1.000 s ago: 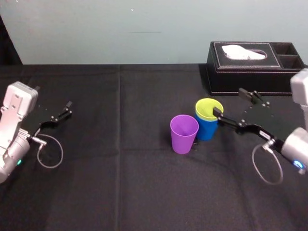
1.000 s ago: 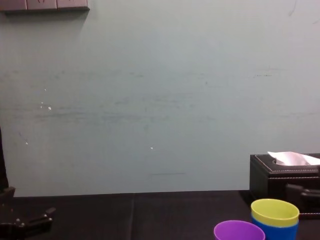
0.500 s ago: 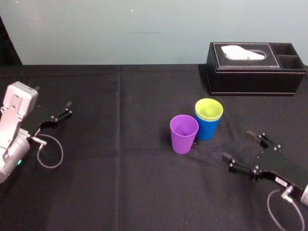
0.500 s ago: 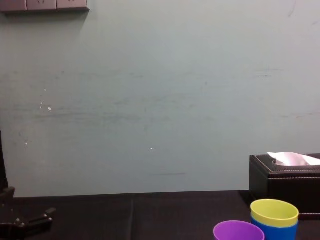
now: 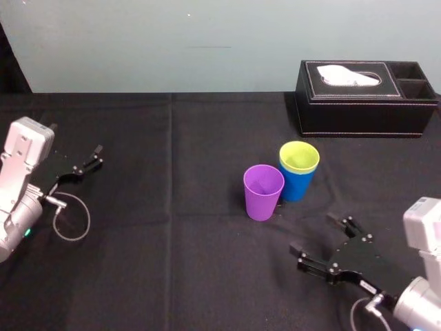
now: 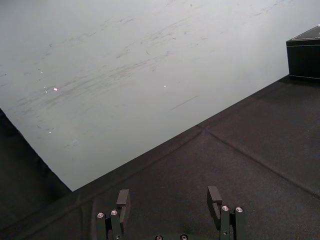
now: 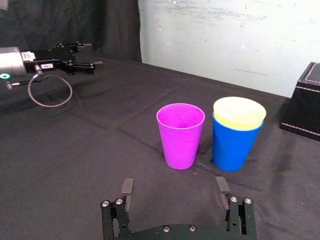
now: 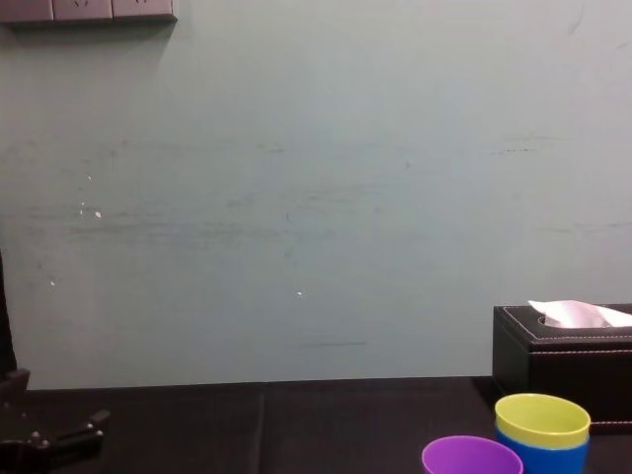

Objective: Stack the three plastic cups sequentially using one hand.

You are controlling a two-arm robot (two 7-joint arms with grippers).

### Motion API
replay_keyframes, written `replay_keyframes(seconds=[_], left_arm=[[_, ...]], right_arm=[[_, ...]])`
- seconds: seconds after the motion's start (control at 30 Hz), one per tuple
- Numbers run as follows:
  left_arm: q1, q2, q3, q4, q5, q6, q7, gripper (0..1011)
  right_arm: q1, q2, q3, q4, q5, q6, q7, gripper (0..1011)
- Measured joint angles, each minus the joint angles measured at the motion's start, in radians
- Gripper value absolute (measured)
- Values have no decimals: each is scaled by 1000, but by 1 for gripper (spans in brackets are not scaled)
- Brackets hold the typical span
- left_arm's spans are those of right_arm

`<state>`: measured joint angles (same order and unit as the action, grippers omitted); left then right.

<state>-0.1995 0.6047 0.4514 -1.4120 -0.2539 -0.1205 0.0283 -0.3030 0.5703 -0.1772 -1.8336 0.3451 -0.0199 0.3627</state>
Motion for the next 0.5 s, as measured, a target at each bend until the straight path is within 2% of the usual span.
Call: replay_keyframes(seconds=[0.2, 0.5], left_arm=[[0, 0, 0, 0, 0, 0, 0, 1011], [0, 0, 0, 0, 0, 0, 0, 1011]], right_arm=[[2, -58, -22, 1, -51, 14, -56, 1003], [27, -123, -47, 25, -109, 15, -87, 1003]])
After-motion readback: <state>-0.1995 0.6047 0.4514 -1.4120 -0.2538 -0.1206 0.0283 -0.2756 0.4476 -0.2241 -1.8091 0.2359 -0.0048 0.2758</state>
